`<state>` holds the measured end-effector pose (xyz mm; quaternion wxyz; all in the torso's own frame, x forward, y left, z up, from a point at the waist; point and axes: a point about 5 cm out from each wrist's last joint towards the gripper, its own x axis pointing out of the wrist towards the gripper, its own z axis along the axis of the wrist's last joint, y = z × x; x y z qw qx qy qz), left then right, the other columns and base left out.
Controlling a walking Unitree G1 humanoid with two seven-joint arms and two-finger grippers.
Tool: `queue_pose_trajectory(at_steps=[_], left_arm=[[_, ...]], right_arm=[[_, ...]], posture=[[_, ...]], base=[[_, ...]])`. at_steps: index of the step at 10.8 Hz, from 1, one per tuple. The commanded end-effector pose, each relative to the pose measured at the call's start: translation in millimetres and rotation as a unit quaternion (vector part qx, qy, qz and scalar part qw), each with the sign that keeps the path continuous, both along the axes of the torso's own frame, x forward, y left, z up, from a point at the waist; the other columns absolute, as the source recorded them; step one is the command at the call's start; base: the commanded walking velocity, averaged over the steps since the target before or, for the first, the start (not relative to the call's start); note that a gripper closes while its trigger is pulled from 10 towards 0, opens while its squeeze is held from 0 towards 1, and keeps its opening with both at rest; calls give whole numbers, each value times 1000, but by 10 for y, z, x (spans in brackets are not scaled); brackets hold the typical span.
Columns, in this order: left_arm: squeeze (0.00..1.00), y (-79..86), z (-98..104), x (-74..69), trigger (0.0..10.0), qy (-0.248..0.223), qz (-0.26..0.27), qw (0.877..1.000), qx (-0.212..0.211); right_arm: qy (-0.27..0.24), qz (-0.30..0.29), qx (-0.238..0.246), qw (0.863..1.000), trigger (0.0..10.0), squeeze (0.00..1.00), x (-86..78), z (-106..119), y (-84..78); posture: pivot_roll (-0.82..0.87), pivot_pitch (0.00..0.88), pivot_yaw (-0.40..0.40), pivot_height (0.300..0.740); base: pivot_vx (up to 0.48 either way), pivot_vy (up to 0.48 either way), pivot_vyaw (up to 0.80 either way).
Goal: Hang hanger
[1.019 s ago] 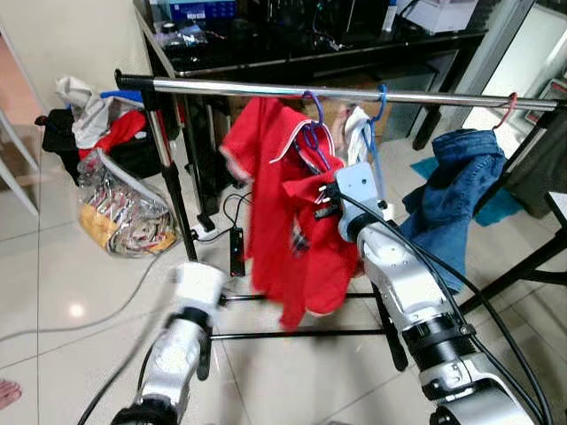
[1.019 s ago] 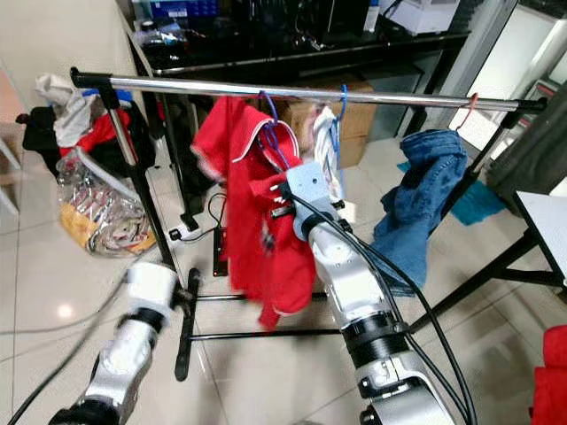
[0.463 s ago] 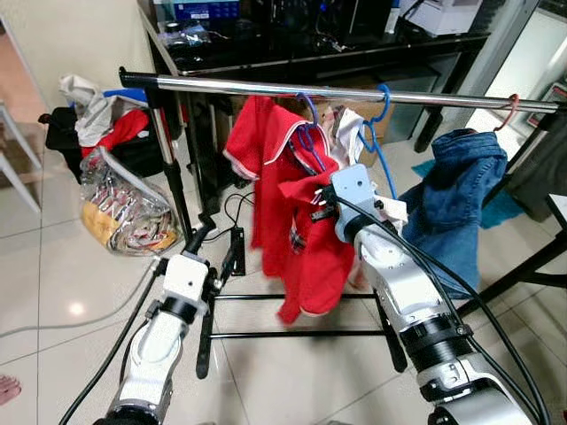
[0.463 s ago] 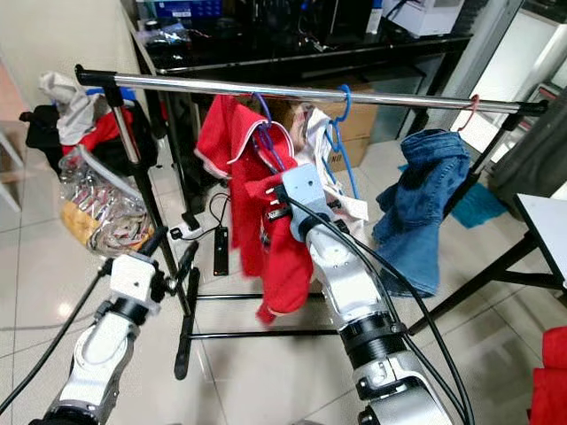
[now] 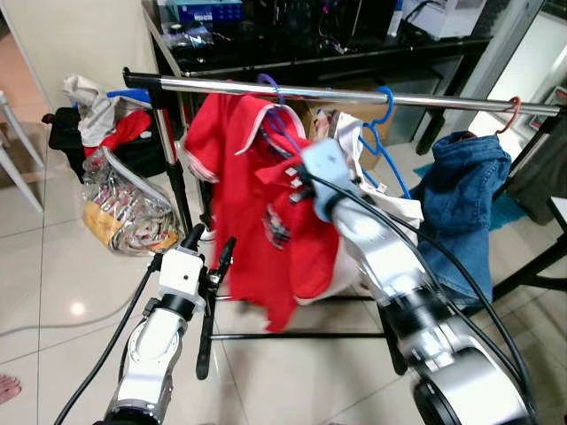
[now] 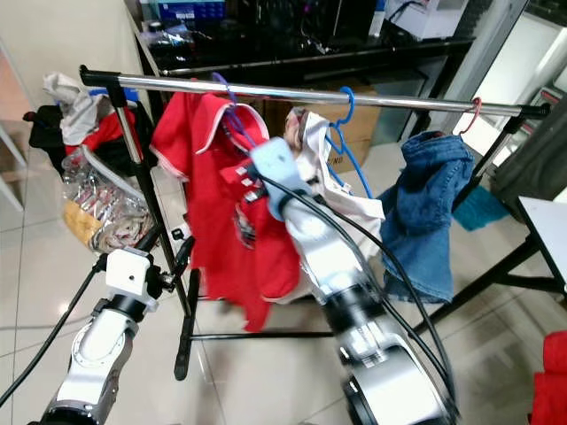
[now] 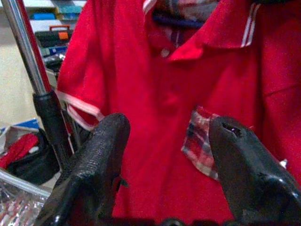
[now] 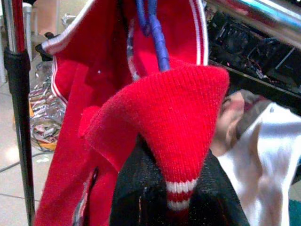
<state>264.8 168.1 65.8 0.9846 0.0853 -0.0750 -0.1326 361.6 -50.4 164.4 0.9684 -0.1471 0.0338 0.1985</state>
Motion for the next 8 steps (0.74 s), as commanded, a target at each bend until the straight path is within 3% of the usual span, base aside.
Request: queue_pose_trajectory(at_steps=[1, 8], left_arm=[[0, -7, 28, 12, 10000, -2, -3, 1000, 2], [0, -37, 27, 6, 10000, 2, -7, 1000, 4]], right_arm=[[-23, -21, 10, 999, 10000, 0, 67, 163, -35], [-14, -37, 3, 999, 10000, 0, 136, 195, 14]], posture=[[90, 0, -78, 740], [95, 0, -80, 740]], base=[[251, 0, 0], [388, 0, 0]])
